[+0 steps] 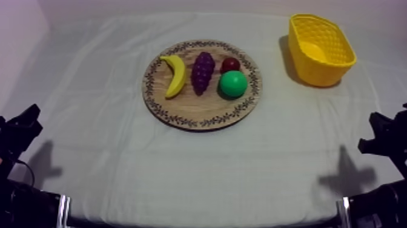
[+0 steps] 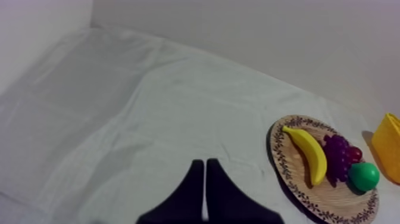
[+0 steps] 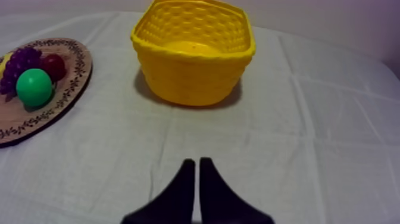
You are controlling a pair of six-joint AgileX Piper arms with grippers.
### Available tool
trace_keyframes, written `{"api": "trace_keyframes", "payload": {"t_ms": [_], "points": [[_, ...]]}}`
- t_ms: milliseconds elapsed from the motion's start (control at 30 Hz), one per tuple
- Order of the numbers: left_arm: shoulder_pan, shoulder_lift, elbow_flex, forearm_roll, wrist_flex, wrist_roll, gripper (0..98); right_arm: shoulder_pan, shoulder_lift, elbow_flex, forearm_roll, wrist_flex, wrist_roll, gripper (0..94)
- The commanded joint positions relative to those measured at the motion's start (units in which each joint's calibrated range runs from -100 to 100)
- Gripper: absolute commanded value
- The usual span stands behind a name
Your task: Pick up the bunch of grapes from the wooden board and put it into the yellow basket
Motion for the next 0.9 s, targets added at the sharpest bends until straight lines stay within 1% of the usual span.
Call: {"api": "trace_keyframes", "payload": {"t_ms": [0, 233, 700, 867], "points": [[-0.02, 0.00, -0.04, 0.01, 0.00, -0.01, 0.1, -0.68, -0.01, -0.14, -0.24, 0.97, 2.68, 0.6], [-0.02, 0.00, -0.04, 0.01, 0.00, 0.02, 0.1, -0.68, -0.01, -0.14, -0.24, 0.97, 2.74, 0.6], [-0.02, 0.00, -0.04, 0.01, 0.00, -0.01, 0.1, -0.71, -0.01, -0.14, -0.24, 0.97, 0.44, 0.6], [-0.02, 0.00, -0.04, 0.01, 0.00, -0.01, 0.1, -1.29, 0.10, -0.14, -0.13, 1.06, 0.98, 0.6]]}}
